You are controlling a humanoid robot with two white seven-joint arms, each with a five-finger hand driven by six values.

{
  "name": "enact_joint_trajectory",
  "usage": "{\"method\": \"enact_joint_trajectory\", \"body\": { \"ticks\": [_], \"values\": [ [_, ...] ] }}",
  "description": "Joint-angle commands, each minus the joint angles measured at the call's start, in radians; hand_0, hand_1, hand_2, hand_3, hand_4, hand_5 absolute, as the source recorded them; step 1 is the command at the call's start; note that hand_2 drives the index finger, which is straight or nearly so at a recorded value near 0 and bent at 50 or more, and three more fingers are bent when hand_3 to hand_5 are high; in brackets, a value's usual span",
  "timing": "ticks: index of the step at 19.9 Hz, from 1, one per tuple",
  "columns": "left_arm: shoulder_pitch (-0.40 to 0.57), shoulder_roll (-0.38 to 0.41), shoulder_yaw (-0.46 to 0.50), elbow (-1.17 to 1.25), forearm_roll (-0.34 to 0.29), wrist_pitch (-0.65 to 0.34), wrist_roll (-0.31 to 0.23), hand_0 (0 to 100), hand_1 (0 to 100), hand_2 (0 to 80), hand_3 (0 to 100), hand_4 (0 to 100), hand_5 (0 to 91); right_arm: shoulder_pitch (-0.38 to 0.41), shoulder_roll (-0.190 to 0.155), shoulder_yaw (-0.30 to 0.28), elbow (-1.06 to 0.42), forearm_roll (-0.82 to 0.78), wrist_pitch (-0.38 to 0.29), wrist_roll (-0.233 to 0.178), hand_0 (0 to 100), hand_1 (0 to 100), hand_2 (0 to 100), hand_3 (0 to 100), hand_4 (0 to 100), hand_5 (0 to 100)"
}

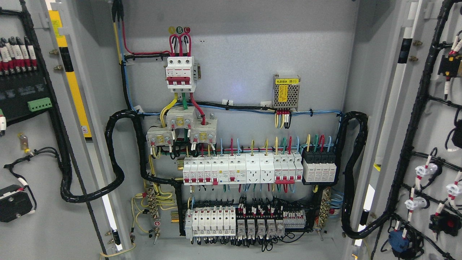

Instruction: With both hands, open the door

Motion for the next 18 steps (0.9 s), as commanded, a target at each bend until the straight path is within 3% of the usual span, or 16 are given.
{"method": "enact_joint_trajectory", "body": {
  "ticks": [1, 2, 4, 7, 12, 15, 18],
  "values": [
    [0.058, -0.254, -0.066, -0.082, -0.195, -0.046, -0.002, 0, 0, 7.7, 12, 2, 0.0, -0.002, 0.000, 0.298, 0.196, 0.084, -0.001, -0.003, 21, 7, 0, 0, 0, 0],
    [0.058, -0.303, -0.074, -0.041, -0.264, -0.083, -0.002, 0, 0, 4.4, 3, 0, 0.0, -0.002, 0.004, 0.318, 0.234, 0.084, -0.001, -0.008, 21, 7, 0, 0, 0, 0],
    [0.058, -0.307, -0.130, 0.071, -0.355, -0.193, -0.001, 0, 0, 0.5, 0, 0, 0.0, -0.005, 0.026, 0.353, 0.326, 0.079, -0.004, -0.008, 21, 7, 0, 0, 0, 0],
    [0.058, -0.307, -0.180, 0.270, -0.372, -0.346, 0.009, 0, 0, 0.0, 0, 0, 0.0, -0.005, 0.063, 0.382, 0.469, 0.076, -0.002, 0.000, 21, 7, 0, 0, 0, 0],
    [0.043, -0.316, -0.210, 0.627, -0.379, -0.364, 0.082, 0, 0, 0.0, 0, 0, 0.0, -0.011, 0.075, 0.456, 0.694, 0.093, 0.002, -0.002, 21, 7, 0, 0, 0, 0],
    [0.005, -0.338, -0.224, 0.845, -0.390, -0.412, 0.108, 0, 0, 0.0, 0, 0, 0.0, -0.054, 0.093, 0.457, 0.875, 0.142, 0.005, -0.012, 21, 7, 0, 0, 0, 0],
    [-0.020, -0.339, -0.267, 1.033, -0.436, -0.413, 0.185, 0, 0, 0.0, 0, 0, 0.0, -0.085, 0.124, 0.451, 1.065, 0.240, 0.001, -0.025, 21, 7, 0, 0, 0, 0]
  ]
}}
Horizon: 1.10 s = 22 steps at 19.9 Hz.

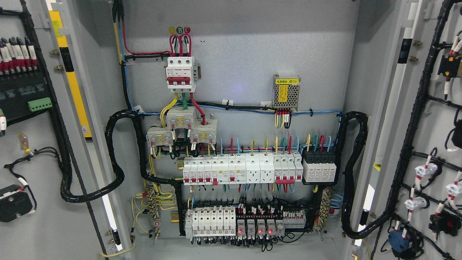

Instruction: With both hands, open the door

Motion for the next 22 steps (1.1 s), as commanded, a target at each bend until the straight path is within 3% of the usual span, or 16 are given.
{"method": "enact_joint_trajectory", "body": {
  "ticks": [1, 4, 5, 9, 12, 15, 18, 22],
  "values": [
    [-0.051, -0.076, -0.125, 0.625, -0.082, -0.012, 0.092, 0, 0, 0.0, 0, 0, 0.0, -0.059, 0.070, 0.105, 0.565, 0.134, -0.005, -0.027, 21, 7, 0, 0, 0, 0],
    [-0.062, -0.075, -0.217, 0.792, -0.156, -0.012, 0.298, 1, 0, 0.0, 0, 0, 0.0, -0.084, 0.081, 0.105, 0.674, 0.165, 0.000, -0.086, 21, 7, 0, 0, 0, 0],
    [-0.076, -0.069, -0.252, 0.852, -0.168, -0.012, 0.342, 5, 0, 0.0, 0, 0, 0.0, -0.090, 0.081, 0.105, 0.703, 0.167, 0.003, -0.103, 21, 7, 0, 0, 0, 0],
    [-0.178, -0.034, -0.300, 1.102, -0.171, 0.005, 0.435, 10, 0, 0.0, 0, 0, 0.0, -0.128, 0.083, 0.107, 0.867, 0.196, 0.011, -0.154, 21, 7, 0, 0, 0, 0],
    [-0.269, 0.015, -0.387, 1.309, -0.171, 0.077, 0.453, 14, 3, 0.0, 0, 0, 0.0, -0.183, 0.116, 0.107, 1.028, 0.228, 0.061, -0.201, 21, 7, 0, 0, 0, 0],
    [-0.272, 0.019, -0.496, 1.319, -0.168, 0.108, 0.467, 17, 4, 0.0, 0, 0, 0.0, -0.215, 0.118, 0.111, 1.122, 0.233, 0.113, -0.221, 21, 7, 0, 0, 0, 0],
    [-0.280, 0.006, -0.522, 1.322, -0.174, 0.121, 0.505, 19, 6, 0.0, 0, 0, 0.0, -0.238, 0.117, 0.111, 1.159, 0.274, 0.181, -0.254, 21, 7, 0, 0, 0, 0],
    [-0.280, 0.006, -0.611, 1.317, -0.174, 0.236, 0.539, 21, 9, 0.0, 0, 0, 0.0, -0.269, 0.107, 0.110, 1.203, 0.323, 0.265, -0.291, 21, 7, 0, 0, 0, 0]
  ]
}}
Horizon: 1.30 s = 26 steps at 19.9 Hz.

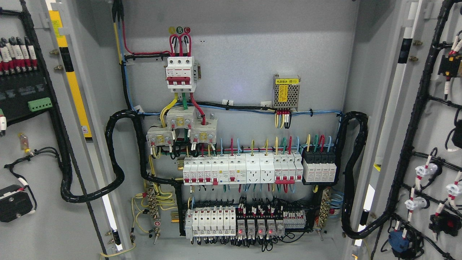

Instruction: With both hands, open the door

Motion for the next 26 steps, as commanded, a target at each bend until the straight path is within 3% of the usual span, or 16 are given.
{"method": "enact_joint_trajectory", "body": {
  "ticks": [1, 4, 7, 9, 18, 26],
  "values": [
    [-0.025, 0.015, -0.222, 0.282, -0.007, 0.058, 0.021, 22, 9, 0.0, 0, 0, 0.0, -0.055, 0.016, 0.016, 0.302, 0.058, 0.086, -0.024, 21, 7, 0, 0, 0, 0],
    [-0.036, 0.015, -0.254, 0.282, -0.026, 0.096, 0.033, 22, 9, 0.0, 0, 0, 0.0, -0.084, 0.017, 0.016, 0.316, 0.061, 0.195, -0.047, 21, 7, 0, 0, 0, 0],
    [-0.036, 0.013, -0.267, 0.282, -0.030, 0.119, 0.033, 24, 9, 0.0, 0, 0, 0.0, -0.119, 0.017, 0.016, 0.365, 0.104, 0.213, -0.133, 21, 7, 0, 0, 0, 0],
    [-0.039, 0.013, -0.268, 0.282, -0.032, 0.130, 0.033, 25, 8, 0.0, 0, 0, 0.0, -0.132, 0.023, 0.013, 0.379, 0.132, 0.244, -0.162, 21, 7, 0, 0, 0, 0],
    [-0.051, 0.012, -0.267, 0.279, -0.039, 0.119, 0.058, 27, 8, 0.0, 0, 0, 0.0, -0.133, 0.025, -0.045, 0.391, 0.133, 0.333, -0.168, 21, 7, 0, 0, 0, 0],
    [-0.054, 0.013, -0.264, 0.280, -0.039, 0.085, 0.067, 27, 8, 0.0, 0, 0, 0.0, -0.133, 0.025, -0.105, 0.392, 0.135, 0.342, -0.168, 21, 7, 0, 0, 0, 0]
  ]
}}
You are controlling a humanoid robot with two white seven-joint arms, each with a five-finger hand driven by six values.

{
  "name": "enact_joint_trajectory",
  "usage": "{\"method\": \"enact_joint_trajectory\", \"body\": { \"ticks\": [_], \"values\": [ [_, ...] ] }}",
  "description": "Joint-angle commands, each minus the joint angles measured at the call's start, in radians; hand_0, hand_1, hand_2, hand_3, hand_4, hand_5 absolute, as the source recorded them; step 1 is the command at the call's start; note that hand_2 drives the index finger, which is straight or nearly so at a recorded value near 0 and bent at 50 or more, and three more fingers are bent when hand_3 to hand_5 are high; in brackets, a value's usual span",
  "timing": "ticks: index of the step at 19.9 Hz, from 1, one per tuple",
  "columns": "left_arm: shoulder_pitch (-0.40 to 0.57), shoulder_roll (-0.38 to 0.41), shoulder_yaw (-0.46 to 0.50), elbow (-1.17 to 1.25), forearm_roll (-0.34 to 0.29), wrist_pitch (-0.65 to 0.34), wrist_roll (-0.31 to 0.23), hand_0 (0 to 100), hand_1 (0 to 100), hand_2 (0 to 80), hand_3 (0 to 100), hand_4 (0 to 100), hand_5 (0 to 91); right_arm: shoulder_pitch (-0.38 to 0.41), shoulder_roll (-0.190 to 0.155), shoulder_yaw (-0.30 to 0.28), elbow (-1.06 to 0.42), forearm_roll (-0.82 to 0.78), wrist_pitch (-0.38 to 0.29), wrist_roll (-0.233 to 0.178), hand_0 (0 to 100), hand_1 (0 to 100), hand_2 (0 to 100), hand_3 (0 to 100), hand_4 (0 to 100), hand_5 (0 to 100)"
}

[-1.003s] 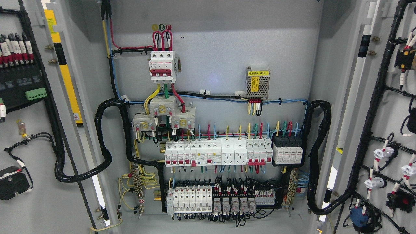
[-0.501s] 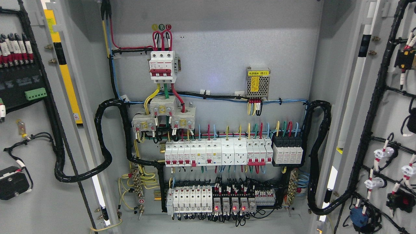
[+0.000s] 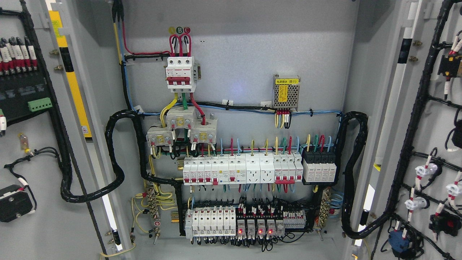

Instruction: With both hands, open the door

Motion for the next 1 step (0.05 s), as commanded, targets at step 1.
{"method": "enact_joint_trajectory", "body": {
  "ticks": [1],
  "values": [
    [-0.003, 0.002, -0.024, 0.052, -0.001, -0.020, 0.015, 28, 8, 0.0, 0, 0, 0.0, -0.003, 0.003, -0.063, 0.045, 0.003, 0.005, -0.001, 21, 7, 0, 0, 0, 0]
  ]
}}
